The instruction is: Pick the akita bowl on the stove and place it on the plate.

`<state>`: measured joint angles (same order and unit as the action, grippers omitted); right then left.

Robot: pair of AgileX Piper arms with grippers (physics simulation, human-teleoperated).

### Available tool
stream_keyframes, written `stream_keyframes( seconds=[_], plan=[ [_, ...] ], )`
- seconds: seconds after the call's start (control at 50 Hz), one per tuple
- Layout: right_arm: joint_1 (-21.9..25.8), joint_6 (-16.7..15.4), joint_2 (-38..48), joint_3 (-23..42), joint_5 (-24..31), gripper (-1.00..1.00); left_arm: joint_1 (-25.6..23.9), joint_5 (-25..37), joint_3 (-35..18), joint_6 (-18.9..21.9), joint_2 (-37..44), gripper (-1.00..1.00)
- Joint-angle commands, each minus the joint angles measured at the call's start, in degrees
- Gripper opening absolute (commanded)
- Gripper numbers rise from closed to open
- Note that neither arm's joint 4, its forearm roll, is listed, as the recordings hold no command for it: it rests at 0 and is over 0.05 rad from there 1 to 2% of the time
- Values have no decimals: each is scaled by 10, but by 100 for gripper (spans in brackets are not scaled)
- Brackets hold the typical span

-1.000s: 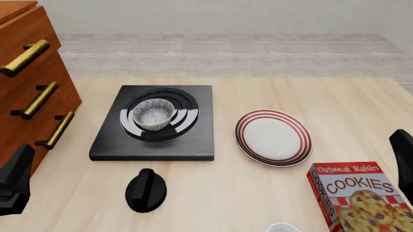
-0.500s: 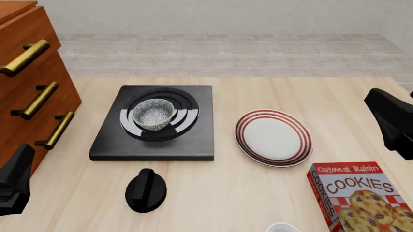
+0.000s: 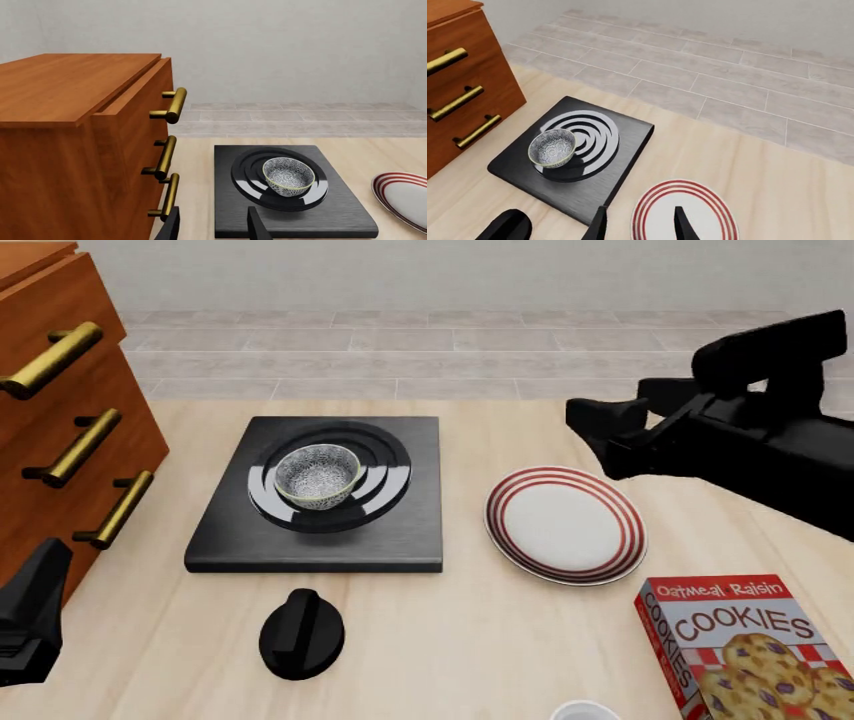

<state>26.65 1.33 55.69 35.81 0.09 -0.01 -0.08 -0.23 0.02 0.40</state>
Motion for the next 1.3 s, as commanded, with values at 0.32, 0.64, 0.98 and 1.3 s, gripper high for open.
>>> stream_keyframes(
  seconds=[0.32, 0.64, 0.98, 1.3],
  plan=[
    [105, 63, 292, 208, 24, 100, 0, -2, 1, 0, 2, 100],
    [131, 78, 371, 278, 31, 100, 0, 0, 0, 0, 1, 100],
    [139, 101, 507, 400, 52, 100, 0, 2, -1, 0, -2, 100],
    [144, 116, 571, 454, 59, 100, 0, 3, -1, 0, -2, 100]
  ],
)
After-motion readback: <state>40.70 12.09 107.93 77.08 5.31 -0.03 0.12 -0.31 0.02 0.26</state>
